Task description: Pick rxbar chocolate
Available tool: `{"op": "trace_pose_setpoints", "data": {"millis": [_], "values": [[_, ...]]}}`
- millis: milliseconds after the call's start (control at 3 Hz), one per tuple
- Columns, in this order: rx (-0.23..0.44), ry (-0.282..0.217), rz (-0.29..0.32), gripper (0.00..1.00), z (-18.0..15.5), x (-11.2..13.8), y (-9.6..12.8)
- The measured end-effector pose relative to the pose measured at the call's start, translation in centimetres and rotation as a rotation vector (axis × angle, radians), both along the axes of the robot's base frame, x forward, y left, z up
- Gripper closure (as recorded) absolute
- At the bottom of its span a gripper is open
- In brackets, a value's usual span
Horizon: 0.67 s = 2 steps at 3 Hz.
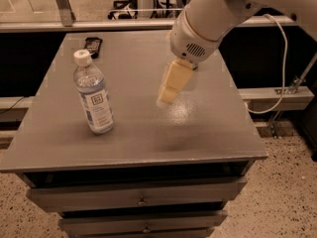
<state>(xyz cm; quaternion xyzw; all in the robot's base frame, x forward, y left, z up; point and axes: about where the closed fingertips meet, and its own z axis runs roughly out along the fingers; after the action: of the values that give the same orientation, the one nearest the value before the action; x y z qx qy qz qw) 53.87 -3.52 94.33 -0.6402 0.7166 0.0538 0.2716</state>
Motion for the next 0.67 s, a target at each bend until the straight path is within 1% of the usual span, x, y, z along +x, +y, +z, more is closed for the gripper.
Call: {"op": "trace_pose_setpoints", "data": {"millis": [333,667], "values": [[0.000,0.000,0.000,0.00,0.0,0.0,0.0],[0.120,-0.015,0.028,0.00,-0.5,2.4,4.3]]}}
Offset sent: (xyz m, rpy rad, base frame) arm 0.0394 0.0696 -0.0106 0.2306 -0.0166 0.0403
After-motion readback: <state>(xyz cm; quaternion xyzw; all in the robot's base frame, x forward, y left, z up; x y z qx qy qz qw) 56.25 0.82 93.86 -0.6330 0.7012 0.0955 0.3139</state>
